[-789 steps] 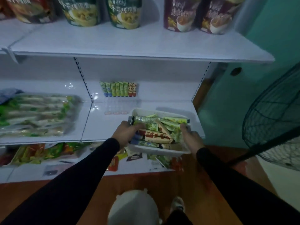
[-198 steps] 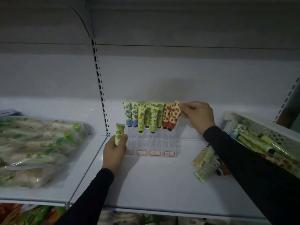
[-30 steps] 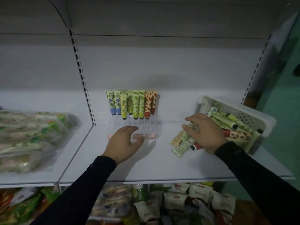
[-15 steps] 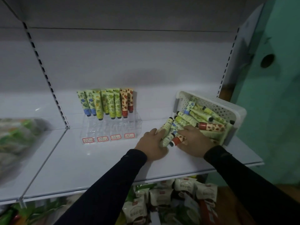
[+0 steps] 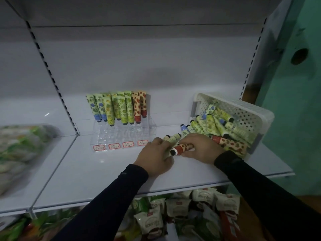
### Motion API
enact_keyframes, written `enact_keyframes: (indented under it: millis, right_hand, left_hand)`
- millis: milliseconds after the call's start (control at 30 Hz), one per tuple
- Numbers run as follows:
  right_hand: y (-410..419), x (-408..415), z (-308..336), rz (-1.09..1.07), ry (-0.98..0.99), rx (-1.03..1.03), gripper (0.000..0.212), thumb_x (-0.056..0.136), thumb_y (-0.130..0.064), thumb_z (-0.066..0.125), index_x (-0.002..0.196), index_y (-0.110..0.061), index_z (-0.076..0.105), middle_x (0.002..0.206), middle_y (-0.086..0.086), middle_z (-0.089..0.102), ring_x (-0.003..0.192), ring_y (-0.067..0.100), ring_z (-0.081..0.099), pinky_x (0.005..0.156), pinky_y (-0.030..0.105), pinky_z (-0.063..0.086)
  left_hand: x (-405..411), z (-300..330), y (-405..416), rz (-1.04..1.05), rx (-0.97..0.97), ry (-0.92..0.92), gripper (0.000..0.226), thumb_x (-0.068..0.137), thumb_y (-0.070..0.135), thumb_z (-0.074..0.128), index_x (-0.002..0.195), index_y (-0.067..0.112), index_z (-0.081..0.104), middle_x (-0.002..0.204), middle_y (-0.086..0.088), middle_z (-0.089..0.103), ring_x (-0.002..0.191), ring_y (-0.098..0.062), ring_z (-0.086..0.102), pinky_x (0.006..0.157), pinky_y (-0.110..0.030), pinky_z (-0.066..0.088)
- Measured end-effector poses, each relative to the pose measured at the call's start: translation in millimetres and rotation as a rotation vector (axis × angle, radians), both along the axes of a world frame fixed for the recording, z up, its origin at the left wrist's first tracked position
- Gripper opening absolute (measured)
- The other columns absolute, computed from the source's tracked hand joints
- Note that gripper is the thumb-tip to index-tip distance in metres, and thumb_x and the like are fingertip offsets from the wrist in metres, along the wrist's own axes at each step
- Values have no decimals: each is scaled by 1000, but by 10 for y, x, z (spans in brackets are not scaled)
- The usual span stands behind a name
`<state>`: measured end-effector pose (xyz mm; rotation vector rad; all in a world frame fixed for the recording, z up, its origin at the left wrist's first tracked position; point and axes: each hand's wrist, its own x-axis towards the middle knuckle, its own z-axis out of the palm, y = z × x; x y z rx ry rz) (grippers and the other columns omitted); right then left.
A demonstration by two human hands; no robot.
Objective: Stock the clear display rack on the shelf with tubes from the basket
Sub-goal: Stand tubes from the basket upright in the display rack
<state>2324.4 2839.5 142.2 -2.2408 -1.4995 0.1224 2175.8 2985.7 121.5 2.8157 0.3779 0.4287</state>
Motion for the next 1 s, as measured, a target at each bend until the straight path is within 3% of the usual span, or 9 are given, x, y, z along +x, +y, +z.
enact_keyframes:
  millis: [167,367,467,667,833,1000]
  right_hand:
    - [-36,0,-13,10,8,78,39,83,-29,75,120,-17,67,111,2,63,103,15,57,95,31,45]
    - [6,33,73,-107,31,241,38,91,-34,65,124,-16,59,109,2,56,97,16,55,86,26,41]
    - [19,55,103,-146,55,260,37,93,-38,61,124,-19,57,104,-2,50,92,11,50,80,22,35]
    - [14,73,25,-170,75,271,39,93,-38,61,124,-17,58,110,4,54,99,16,53,84,23,36]
    - [73,38,116,-197,78,324,33,91,-44,61,113,-19,60,100,2,59,90,16,56,78,27,42]
    - [53,26,143,-201,106,364,30,86,-48,66,99,-21,65,84,-1,64,79,14,59,72,32,48]
  left_hand:
    - [18,12,8,52,23,15,46,75,41,54,111,13,52,102,-11,53,81,-36,57,67,-34,42]
    - [115,15,-17,71,67,54,67,81,44,55,141,19,38,112,-13,52,96,-38,56,81,-37,47]
    - [150,-19,-57,116,117,61,61,86,43,53,141,19,40,111,-13,56,96,-36,54,83,-38,47]
    - [189,-87,-42,110,205,7,53,82,46,46,125,16,53,94,-12,59,78,-34,54,72,-36,45]
    - [182,-14,-119,112,223,-21,41,90,41,51,119,12,51,99,-14,56,82,-33,53,67,-33,32]
    - [208,69,-163,136,230,44,45,92,46,48,119,11,45,104,-15,53,88,-37,57,66,-33,31]
